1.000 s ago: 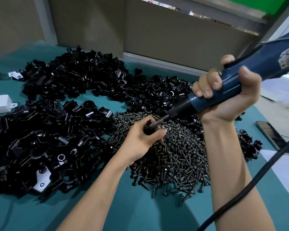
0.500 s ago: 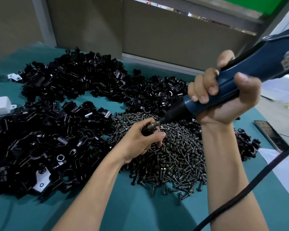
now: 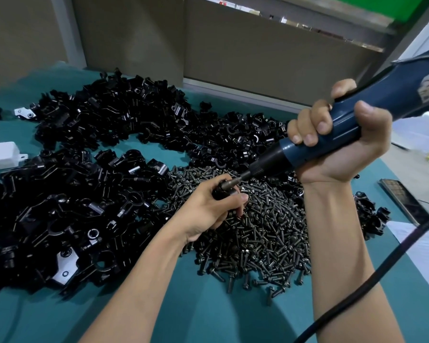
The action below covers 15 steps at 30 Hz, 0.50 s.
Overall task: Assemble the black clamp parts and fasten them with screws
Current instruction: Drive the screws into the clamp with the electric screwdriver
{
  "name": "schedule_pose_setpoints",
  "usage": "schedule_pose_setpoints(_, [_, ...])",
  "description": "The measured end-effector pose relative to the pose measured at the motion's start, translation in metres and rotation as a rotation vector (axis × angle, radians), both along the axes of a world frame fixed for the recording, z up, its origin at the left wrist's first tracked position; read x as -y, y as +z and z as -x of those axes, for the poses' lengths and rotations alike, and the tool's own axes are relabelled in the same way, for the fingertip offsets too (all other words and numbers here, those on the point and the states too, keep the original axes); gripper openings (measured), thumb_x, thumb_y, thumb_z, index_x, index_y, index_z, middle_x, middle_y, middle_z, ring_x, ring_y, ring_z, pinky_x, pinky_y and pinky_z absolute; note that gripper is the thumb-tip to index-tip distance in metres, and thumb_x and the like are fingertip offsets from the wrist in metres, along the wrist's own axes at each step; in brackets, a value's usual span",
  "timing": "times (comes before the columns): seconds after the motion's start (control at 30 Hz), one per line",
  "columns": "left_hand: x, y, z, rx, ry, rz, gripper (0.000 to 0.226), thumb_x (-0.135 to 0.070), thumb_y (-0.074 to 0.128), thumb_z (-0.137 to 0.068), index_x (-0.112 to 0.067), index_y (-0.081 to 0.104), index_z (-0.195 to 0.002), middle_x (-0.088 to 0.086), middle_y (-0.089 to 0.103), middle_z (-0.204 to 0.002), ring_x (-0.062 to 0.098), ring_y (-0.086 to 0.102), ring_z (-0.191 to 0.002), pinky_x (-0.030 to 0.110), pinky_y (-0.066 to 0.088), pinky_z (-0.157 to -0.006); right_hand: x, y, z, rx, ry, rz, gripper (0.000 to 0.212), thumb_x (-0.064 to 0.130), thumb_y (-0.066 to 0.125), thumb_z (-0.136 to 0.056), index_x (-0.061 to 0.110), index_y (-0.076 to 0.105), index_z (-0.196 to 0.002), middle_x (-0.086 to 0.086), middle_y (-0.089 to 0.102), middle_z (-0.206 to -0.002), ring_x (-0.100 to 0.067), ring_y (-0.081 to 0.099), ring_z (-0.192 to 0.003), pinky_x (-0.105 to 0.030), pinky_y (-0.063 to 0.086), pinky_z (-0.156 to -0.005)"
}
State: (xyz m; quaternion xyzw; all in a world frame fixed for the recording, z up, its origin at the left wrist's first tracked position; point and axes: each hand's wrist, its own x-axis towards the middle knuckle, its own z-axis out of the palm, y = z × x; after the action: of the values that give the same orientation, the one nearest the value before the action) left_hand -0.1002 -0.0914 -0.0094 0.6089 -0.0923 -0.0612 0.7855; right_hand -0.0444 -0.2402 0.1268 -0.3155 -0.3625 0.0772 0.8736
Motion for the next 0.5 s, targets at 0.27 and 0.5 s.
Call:
schedule_pose_setpoints(0.27, [0.0023,0.0022,0.0010,0.001,0.016,0.021,0.014,-0.015,0.066,-0.096,-0.018,0.055,-0.105,0.005,0.067,-0.071,0.009,0.030,-0.039,0.021,0.017,-0.037,0.0028,0.0006,0.0000,-0.002,-0.088,0.027,0.052,0.025,0.085,-0.055,0.008,0.046,-0.084,-0.001,0.047,-0.048,-0.015,0.042,-0.037,-0.021,0.038,-0.045])
schedule_pose_setpoints(0.5, [0.0023,0.0064,0.0024,-0.030,-0.004,0.085,0.015,-0.018,0.071,-0.090,-0.023,0.057,-0.084,0.006,0.066,-0.072,0.008,0.033,-0.040,0.018,0.024,-0.034,-0.0024,0.0007,0.0012,-0.075,-0.232,0.102,0.054,0.048,0.079,-0.065,0.013,0.055,-0.098,0.002,0.056,-0.064,-0.012,0.050,-0.051,-0.025,0.047,-0.056])
